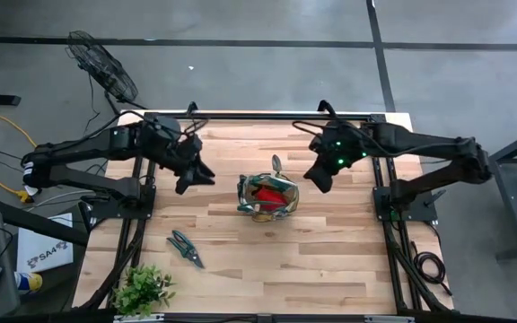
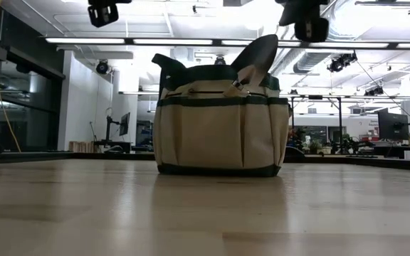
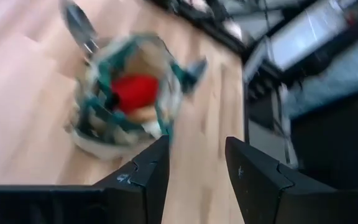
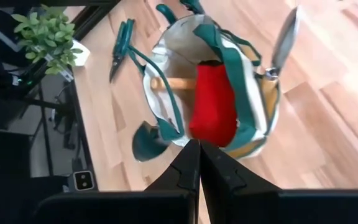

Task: Pick & Place Garden tools in Gardening bag
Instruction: Put the green shear scissors into the gardening bag

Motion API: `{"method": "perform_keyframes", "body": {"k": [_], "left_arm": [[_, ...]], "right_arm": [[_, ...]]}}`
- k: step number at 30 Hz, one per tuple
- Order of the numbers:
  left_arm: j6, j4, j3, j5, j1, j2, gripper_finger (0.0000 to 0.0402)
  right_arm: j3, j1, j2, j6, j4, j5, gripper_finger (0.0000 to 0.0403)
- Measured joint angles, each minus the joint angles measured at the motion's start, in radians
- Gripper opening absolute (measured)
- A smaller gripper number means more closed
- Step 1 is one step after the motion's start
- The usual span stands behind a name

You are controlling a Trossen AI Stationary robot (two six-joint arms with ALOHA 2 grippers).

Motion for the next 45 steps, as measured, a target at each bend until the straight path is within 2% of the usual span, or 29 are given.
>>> {"method": "perform_keyframes", "body": {"k": [4, 8, 16, 22, 32, 36, 45], "left_arm": [[0.094, -0.086, 0.0, 0.087, -0.001, 0.016, 0.0152], [0.184, -0.196, 0.0, 0.116, -0.029, 0.039, 0.0152], [0.277, -0.319, 0.0, 0.106, -0.142, 0.108, 0.0152], [0.224, -0.333, 0.0, 0.068, -0.247, 0.169, 0.0152], [-0.265, -0.373, 0.0, -0.067, -0.385, 0.231, 0.0152], [-0.461, -0.397, 0.0, -0.197, -0.477, 0.239, 0.0152], [-1.125, -0.518, 0.0, -0.435, -0.683, 0.236, 0.0152]], "right_arm": [[0.0, 0.01, -0.031, -0.001, -0.042, 0.047, 0.0002], [0.0, 0.025, -0.037, -0.001, -0.079, 0.087, 0.0002], [0.0, 0.062, -0.03, -0.002, -0.116, 0.119, 0.0002], [0.0, 0.085, -0.038, 0.001, -0.143, 0.163, 0.0002], [0.0, 0.104, -0.038, 0.034, -0.201, 0.237, 0.0002], [0.0, 0.104, -0.038, 0.037, -0.199, 0.239, 0.0002], [0.0, 0.104, -0.038, 0.08, -0.198, 0.255, 0.0002]]}}
